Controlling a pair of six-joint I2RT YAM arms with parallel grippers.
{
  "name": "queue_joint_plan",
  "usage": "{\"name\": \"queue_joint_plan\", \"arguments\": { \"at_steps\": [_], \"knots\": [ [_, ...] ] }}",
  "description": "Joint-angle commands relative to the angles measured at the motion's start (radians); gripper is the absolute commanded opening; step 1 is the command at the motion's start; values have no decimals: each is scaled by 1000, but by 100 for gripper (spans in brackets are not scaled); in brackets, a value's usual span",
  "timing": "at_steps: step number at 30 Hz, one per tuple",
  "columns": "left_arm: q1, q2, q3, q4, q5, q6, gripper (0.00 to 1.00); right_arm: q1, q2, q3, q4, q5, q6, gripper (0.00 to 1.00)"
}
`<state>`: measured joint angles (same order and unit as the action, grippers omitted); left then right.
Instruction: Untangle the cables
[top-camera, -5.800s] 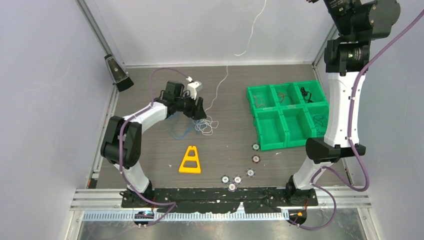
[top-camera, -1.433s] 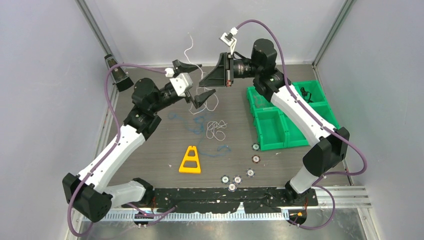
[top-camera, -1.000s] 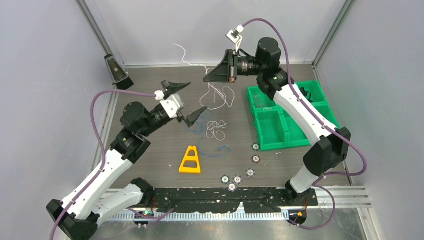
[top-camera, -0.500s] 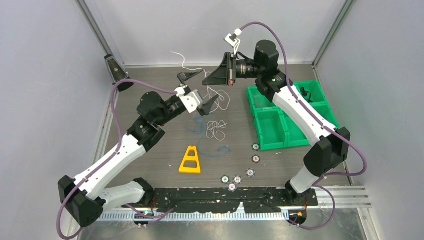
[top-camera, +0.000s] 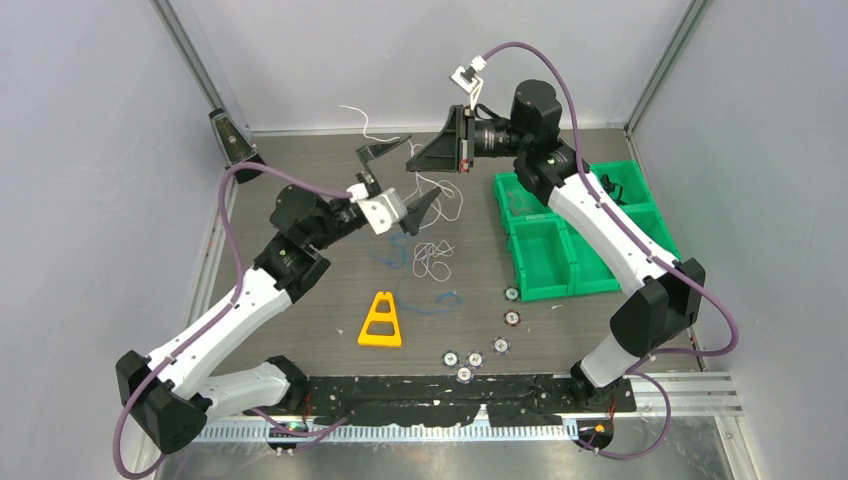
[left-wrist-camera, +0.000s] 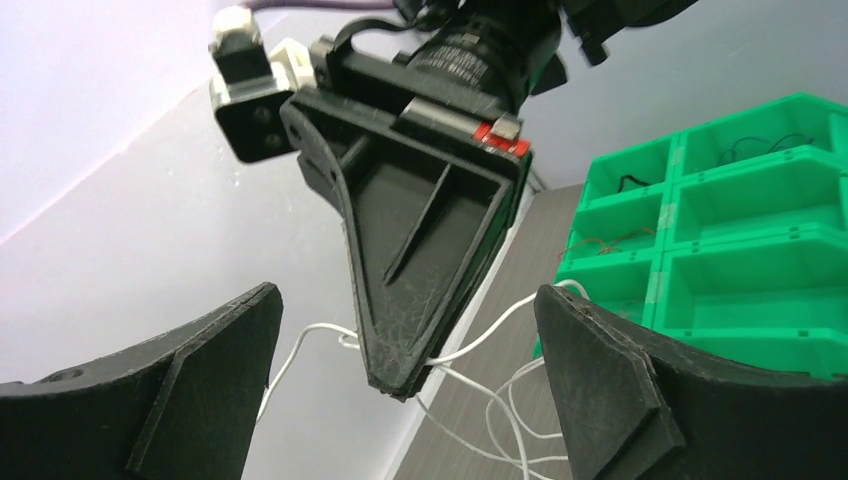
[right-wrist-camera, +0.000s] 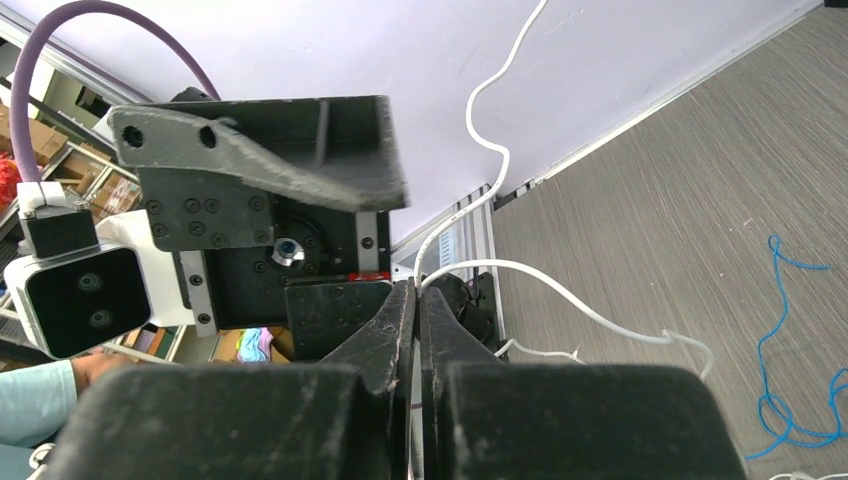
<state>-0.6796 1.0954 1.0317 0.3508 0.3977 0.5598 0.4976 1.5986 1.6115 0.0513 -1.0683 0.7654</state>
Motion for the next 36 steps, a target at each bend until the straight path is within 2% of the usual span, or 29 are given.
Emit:
{"name": "queue_joint_plan", "arguments": {
  "at_steps": [1,10,17,20,24,27,30,36],
  "knots": [
    [-3,-72,2,38,115,-6,99,4,-36,25,26,-15,-11,5],
    [-4,-44,25,30,93,-6,99,13,-36,22,42,-21,-2,6],
    [9,22,48,44,70,24,89,23,-39,28,38,-36,-10,6],
    [36,34,42,41,71,9,79,24,-40,36,37,-48,-6,5],
    [83,31,18,35,99,-31,59,24,-45,52,38,-66,-2,5],
    [107,25,16,16,149,-81,33,24,-45,64,40,-69,6,6],
    [111,22,13,1,171,-109,0,23,-44,76,61,-75,26,6],
    [138,11,5,-60,177,-165,0,0,-33,129,108,-87,91,5]
  ]
}}
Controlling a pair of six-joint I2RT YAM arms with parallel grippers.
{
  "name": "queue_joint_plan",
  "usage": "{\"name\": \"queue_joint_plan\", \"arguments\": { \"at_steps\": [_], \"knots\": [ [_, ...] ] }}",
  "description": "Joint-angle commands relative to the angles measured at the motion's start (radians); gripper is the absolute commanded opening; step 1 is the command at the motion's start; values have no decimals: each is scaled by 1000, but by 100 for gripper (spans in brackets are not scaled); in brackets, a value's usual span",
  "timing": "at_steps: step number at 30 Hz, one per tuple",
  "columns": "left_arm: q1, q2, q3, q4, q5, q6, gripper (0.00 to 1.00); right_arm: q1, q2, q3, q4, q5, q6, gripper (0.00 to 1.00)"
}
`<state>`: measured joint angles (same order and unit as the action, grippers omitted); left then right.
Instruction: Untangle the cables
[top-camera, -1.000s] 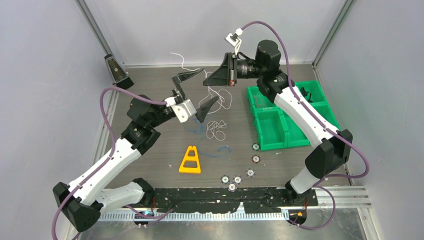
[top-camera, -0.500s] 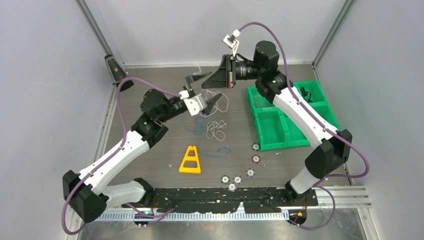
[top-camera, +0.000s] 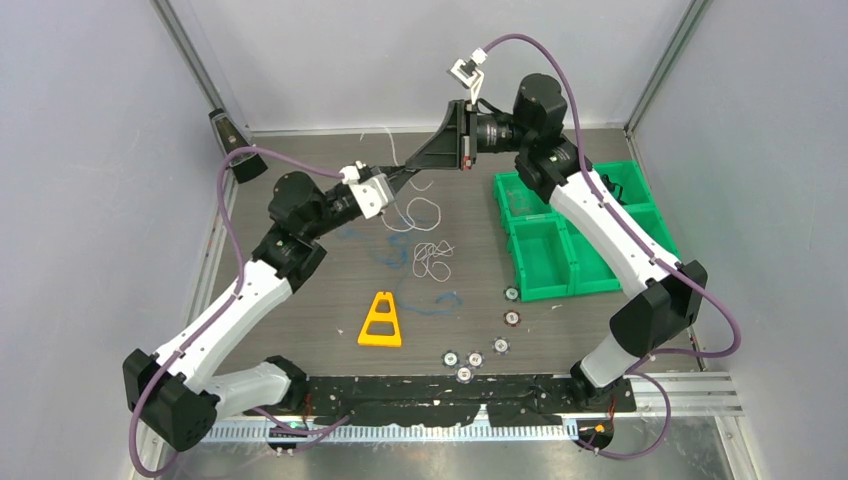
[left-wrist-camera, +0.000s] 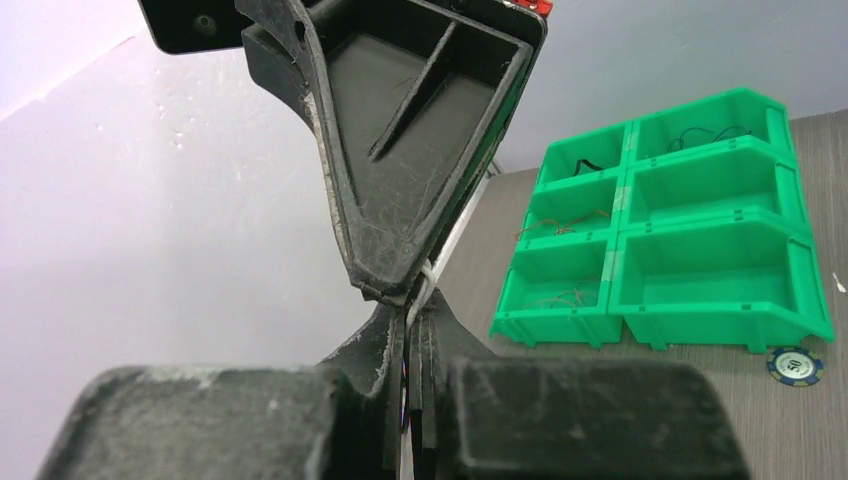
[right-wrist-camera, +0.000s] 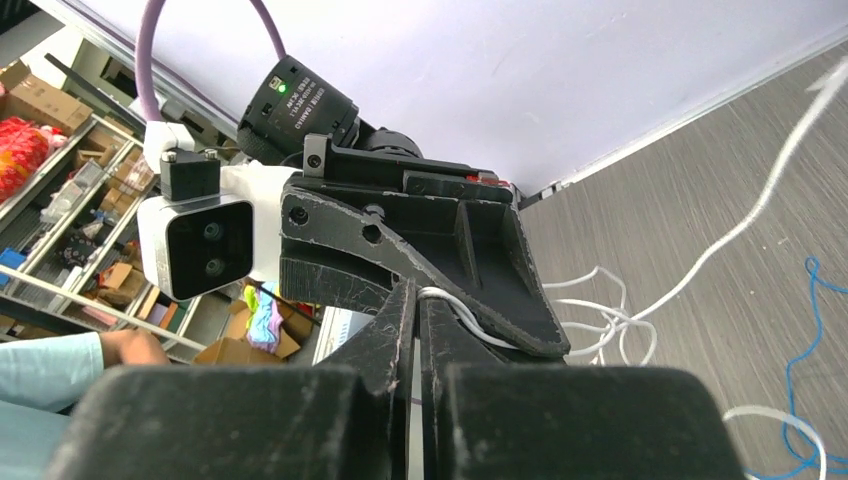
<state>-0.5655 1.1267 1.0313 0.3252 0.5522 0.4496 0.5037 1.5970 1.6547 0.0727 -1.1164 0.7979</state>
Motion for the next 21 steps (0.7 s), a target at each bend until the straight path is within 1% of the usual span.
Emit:
{"name": "queue_joint_plan", "arguments": {
  "at_steps": [1,4,7,10,13,18,21],
  "knots": [
    [32,-25,1,-46,27,-61,0,-15,-31,95,84,-40,62,5],
    [51,-41,-1,-107,49,-75,0,-32,-36,127,28,-36,37,5],
    [58,-48,17,-181,59,-123,0,-57,-47,139,-49,-27,-40,5],
    [62,-40,34,-255,76,-168,0,-68,-44,171,-65,-29,-53,5],
    [71,-17,56,-315,87,-247,0,-68,-47,196,-66,-23,-56,6],
    [95,37,89,-385,156,-397,0,-69,-44,249,-67,-7,-67,5],
    [97,70,93,-390,186,-512,0,-71,-42,295,-181,10,-136,5]
  ]
}}
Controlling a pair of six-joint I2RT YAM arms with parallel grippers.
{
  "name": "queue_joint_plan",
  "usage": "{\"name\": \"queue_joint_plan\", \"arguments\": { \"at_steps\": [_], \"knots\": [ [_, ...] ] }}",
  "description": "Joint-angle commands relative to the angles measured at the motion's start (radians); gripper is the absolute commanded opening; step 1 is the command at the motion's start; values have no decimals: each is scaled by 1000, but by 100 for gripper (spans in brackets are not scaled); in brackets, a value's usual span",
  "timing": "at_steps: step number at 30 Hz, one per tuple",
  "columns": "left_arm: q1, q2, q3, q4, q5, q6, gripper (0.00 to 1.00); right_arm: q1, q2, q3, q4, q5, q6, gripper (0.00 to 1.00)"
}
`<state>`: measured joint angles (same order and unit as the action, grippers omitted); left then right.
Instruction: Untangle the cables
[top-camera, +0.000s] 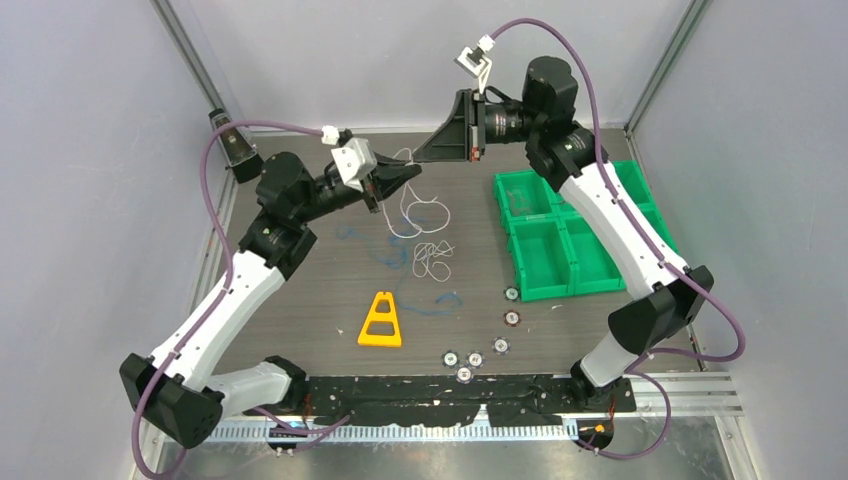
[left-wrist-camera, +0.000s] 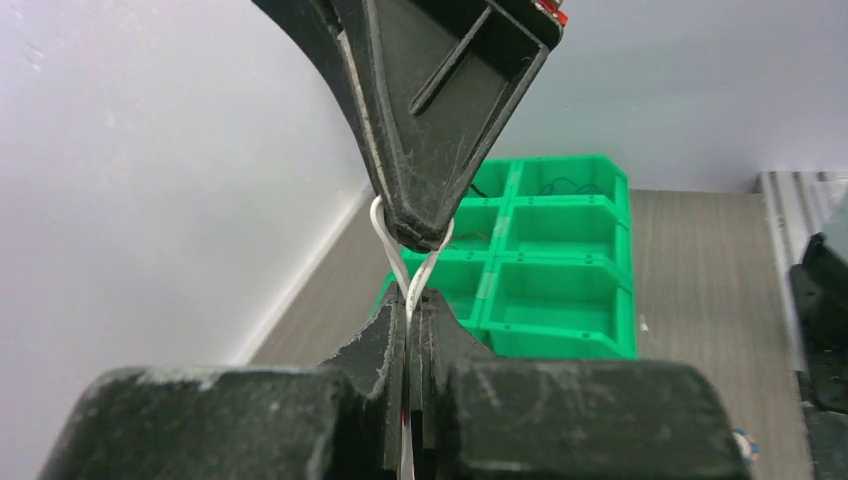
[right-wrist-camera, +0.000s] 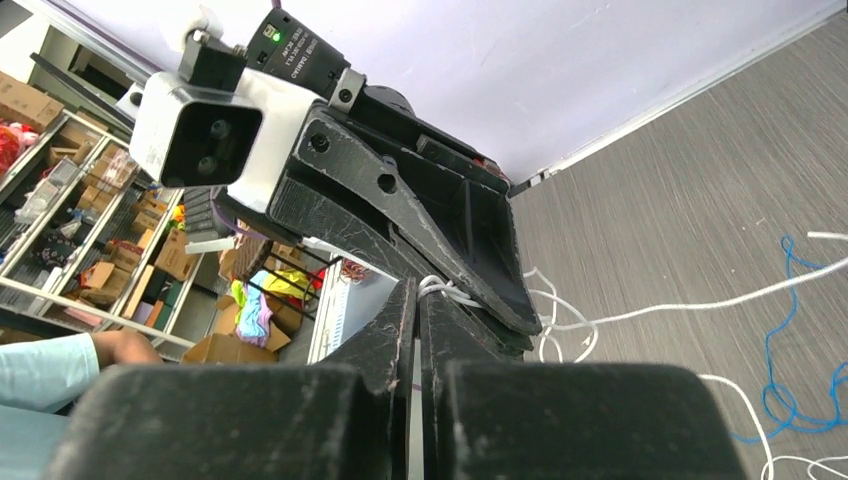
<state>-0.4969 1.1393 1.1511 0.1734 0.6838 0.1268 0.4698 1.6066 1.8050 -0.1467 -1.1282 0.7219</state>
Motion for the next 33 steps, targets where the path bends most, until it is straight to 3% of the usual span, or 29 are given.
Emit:
{"name": "queue_joint_plan", "arguments": {
  "at_steps": [1,7,9,12,17,23,33],
  "knots": [
    [31,68,-27,-235,66,-226,0,-39,-50,155,6,35,-122,5],
    [32,108,3,-234,157,-302,0,-54,-64,207,-299,151,-413,6],
    [33,109,18,-270,158,-280,13,-66,-79,208,-389,186,-487,5],
    [34,80,15,-322,129,-222,54,-110,-111,191,-485,231,-582,6],
    [35,-13,-34,-348,90,-152,96,-240,-216,-18,-575,274,-627,5],
    [35,-69,-65,-376,55,-131,100,-471,-321,-192,-691,303,-759,5],
    [35,-109,-125,-374,72,-121,100,-752,-338,-179,-999,323,-1087,6]
  ]
}}
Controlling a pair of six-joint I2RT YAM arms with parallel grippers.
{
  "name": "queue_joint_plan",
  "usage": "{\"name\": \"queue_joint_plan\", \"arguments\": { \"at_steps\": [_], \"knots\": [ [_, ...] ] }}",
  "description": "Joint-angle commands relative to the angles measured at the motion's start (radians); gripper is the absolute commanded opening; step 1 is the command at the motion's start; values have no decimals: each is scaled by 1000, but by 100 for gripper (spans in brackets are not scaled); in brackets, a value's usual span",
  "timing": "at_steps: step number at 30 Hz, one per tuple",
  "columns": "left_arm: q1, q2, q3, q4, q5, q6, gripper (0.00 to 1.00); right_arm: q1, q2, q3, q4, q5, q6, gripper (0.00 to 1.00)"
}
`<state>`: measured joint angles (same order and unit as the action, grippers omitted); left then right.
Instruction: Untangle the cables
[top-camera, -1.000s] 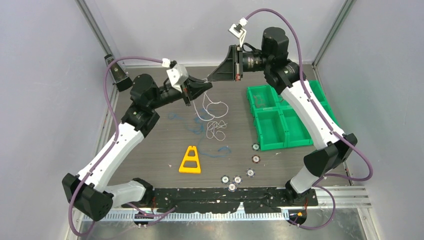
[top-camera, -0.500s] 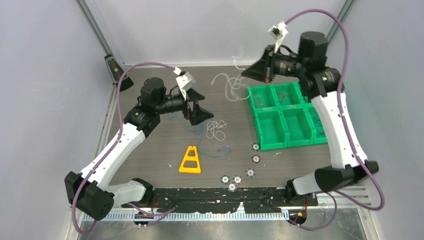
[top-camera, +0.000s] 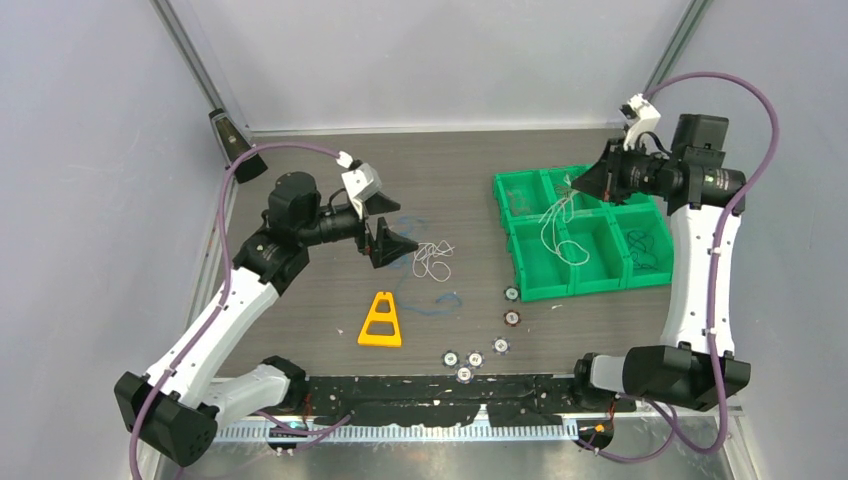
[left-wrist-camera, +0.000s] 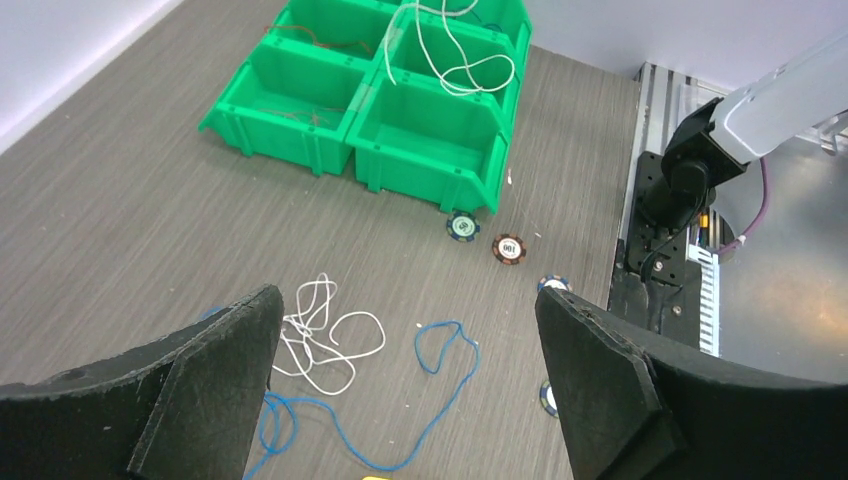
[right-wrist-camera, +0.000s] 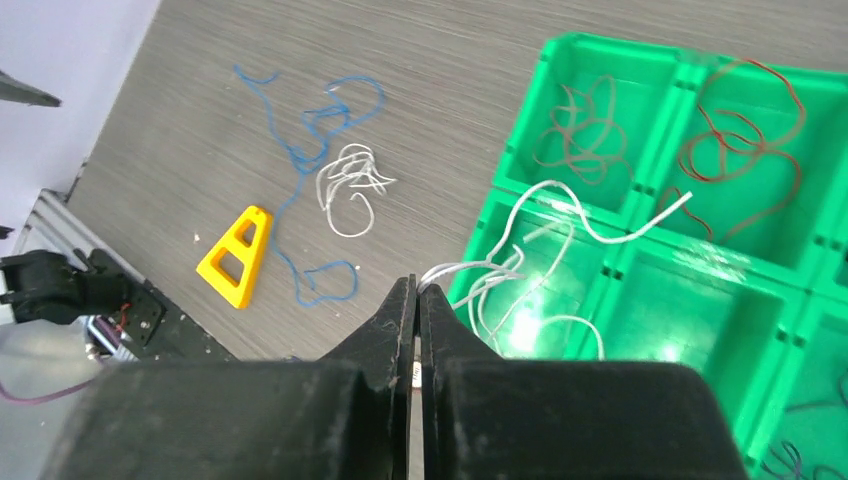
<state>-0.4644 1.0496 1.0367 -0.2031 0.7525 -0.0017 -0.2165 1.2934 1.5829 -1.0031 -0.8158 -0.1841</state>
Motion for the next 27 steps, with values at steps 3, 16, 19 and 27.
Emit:
{"name": "queue_joint_plan", "arguments": {
  "at_steps": [3,16,19,27],
  "knots": [
    [3,-15,-11,5,5,8,100,-112,-13,58,-220,22,-251,5],
    [3,24,1,26,14,20,100,-207,36,-89,-172,104,-400,5],
    [3,26,-1,23,12,21,100,-207,46,-160,-109,124,-413,5],
    [2,12,-9,5,-6,46,100,-208,155,-142,-102,147,-435,6]
  ]
}}
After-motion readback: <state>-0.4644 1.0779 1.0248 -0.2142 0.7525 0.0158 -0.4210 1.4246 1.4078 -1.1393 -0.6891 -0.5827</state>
